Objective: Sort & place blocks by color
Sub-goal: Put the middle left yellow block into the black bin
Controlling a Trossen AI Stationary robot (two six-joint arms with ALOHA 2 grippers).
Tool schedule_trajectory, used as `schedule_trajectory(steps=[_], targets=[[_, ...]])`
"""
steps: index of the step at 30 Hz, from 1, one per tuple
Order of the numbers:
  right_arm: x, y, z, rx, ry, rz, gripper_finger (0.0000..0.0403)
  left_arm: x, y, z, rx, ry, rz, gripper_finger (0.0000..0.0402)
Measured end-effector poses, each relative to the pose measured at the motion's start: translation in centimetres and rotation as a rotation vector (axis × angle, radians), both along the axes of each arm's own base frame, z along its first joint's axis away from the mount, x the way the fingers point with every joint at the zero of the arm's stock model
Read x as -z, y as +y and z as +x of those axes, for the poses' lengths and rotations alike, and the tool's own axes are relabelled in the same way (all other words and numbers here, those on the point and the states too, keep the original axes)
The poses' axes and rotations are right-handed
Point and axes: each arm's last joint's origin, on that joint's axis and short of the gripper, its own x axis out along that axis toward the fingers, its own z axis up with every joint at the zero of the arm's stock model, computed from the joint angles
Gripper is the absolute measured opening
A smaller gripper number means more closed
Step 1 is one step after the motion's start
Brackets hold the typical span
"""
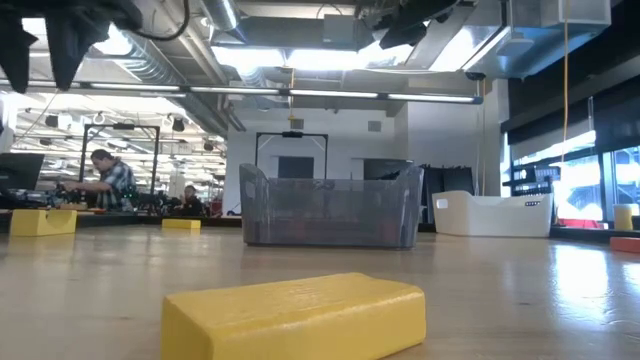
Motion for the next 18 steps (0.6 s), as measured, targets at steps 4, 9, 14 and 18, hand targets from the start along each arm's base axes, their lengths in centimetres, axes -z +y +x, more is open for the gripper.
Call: schedule_trajectory(steps=[4, 9, 14, 18], targets=[[0.0, 0.0, 0.0, 0.0, -0.001, 0.0, 0.0229, 0.5, 0.6, 0.8, -0.025, 0.036, 0.031, 0.0183], [0.0, 0.0, 0.0, 0.004, -0.002, 0.004, 0.0229, 1.3, 1.2, 1.5, -0.08, 0.092, 0.044, 0.0183], [-0.1, 0.0, 0.1, 0.033, -0.007, 0.034, 0.0229, 3.2, 1.9, 1.9, -0.122, 0.166, 0.049, 0.0183], [-0.1, 0.0, 0.1, 0.033, -0.011, 0.033, 0.0229, 5.1, 2.3, 1.7, -0.146, 0.237, 0.072, 0.0183]])
